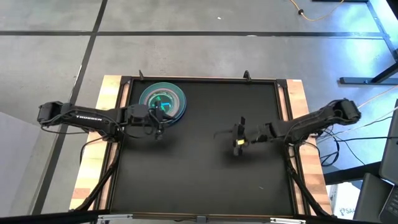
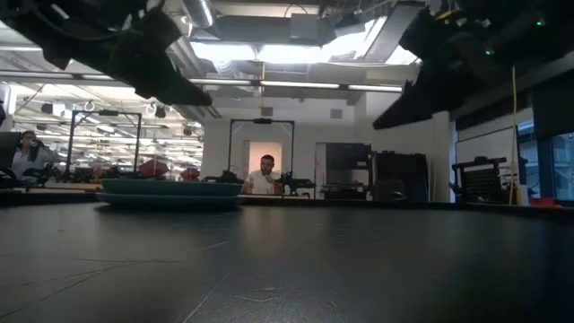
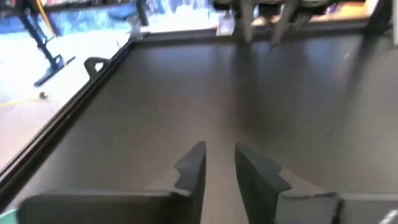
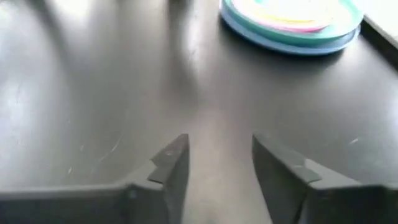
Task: Stack plastic plates
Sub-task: Return to Home Position
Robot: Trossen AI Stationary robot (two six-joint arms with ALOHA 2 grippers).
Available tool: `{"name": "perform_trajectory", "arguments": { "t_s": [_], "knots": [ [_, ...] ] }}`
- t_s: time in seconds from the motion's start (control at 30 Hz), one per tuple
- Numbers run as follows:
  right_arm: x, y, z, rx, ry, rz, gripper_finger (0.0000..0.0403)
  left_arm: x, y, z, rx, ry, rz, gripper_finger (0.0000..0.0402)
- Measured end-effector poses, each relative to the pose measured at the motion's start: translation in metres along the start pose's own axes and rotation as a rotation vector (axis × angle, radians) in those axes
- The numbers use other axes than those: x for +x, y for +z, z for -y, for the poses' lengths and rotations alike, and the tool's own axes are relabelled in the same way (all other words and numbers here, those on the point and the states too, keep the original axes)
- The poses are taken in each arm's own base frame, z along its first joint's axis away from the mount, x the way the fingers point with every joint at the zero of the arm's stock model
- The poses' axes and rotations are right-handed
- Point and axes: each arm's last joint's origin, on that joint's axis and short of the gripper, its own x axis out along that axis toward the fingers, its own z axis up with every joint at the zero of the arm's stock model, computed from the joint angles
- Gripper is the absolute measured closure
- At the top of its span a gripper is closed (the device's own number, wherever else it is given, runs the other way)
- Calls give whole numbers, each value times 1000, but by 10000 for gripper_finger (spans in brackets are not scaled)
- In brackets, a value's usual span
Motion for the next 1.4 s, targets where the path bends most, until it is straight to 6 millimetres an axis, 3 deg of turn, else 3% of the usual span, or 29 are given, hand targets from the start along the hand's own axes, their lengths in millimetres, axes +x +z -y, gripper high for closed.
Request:
{"name": "perform_trajectory", "arguments": {
  "t_s": [0.2, 0.33, 0.6, 0.93, 1.2, 1.4],
  "knots": [
    [-18, -8, 32, 50, 2, 104, 344, -13, -18, 3, -32, -52, 146, 388],
    [-34, -23, 45, 87, -3, 208, 396, -24, -34, 3, -63, -54, 219, 394],
    [-59, -54, 55, 153, -5, 388, 382, -43, -54, 3, -122, -39, 335, 389],
    [-80, -76, 55, 187, 19, 560, 400, -56, -51, 3, -152, -49, 415, 389],
    [-88, -90, 56, 213, 4, 488, 398, -64, -64, 2, -250, -21, 317, 388],
    [-96, -90, 58, 229, -63, 548, 398, -74, -67, 2, -324, -38, 340, 388]
  ]
}}
